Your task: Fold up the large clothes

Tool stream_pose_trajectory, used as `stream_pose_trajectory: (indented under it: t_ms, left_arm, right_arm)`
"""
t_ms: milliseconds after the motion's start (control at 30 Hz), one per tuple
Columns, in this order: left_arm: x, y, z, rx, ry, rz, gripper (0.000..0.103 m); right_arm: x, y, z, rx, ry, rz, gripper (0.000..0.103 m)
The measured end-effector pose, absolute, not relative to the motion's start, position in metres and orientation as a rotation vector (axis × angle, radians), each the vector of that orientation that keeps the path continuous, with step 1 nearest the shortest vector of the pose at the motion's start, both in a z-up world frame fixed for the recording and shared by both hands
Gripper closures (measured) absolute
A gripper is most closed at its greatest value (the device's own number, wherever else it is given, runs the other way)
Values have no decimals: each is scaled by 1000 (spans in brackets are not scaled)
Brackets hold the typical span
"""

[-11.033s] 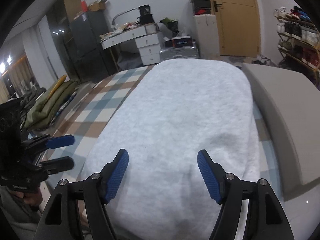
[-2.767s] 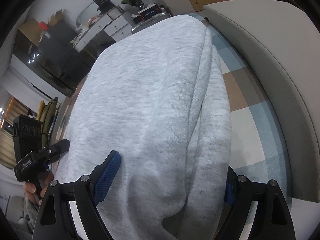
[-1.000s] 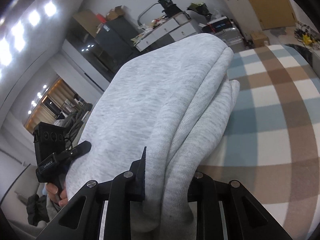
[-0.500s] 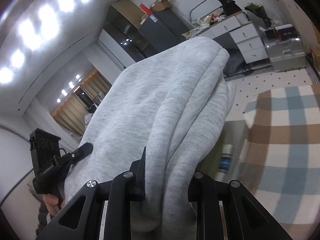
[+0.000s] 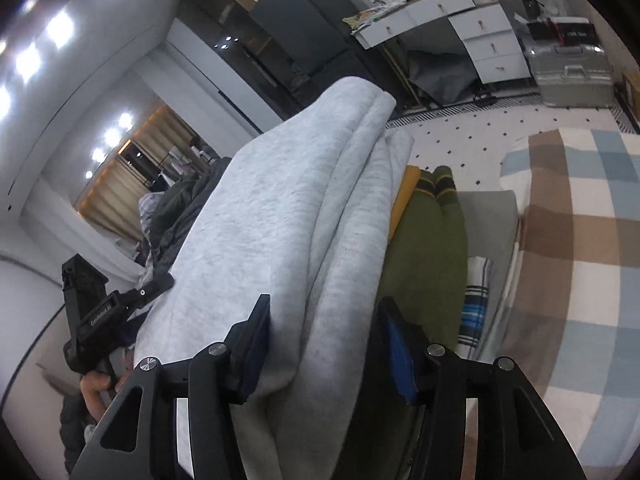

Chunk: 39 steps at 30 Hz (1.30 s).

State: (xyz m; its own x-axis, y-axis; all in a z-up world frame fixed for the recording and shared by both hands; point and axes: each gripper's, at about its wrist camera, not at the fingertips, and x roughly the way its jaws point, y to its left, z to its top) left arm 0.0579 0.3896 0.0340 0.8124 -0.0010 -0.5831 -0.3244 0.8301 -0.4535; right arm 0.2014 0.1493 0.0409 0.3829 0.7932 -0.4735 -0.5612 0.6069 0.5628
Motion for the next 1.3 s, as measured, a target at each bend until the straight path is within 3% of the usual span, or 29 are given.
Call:
stream_pose_trajectory:
  t_ms: [100, 167, 233, 300, 433, 1300]
  left_arm:
    - [31, 375, 47, -534, 524, 211, 45]
    - [16, 363, 52, -484, 487, 261, 31]
    - [3, 341, 52, -414, 448, 320, 19]
    - [-9, 320, 48, -364, 420, 343, 19]
    - [-28, 279, 31, -342, 385, 382, 1]
    - [-44, 229, 25, -191, 384, 431, 1]
  right_arm:
    - [182, 138, 56, 229, 705, 867, 39]
    - [163, 130, 65, 138, 636, 868, 19]
    - [145, 126, 68, 58, 559, 886, 10]
    - [122, 121, 69, -16, 491, 921, 0]
    - [105, 108, 68, -42, 449, 961, 0]
    - [59, 67, 61, 0, 372, 1077, 0]
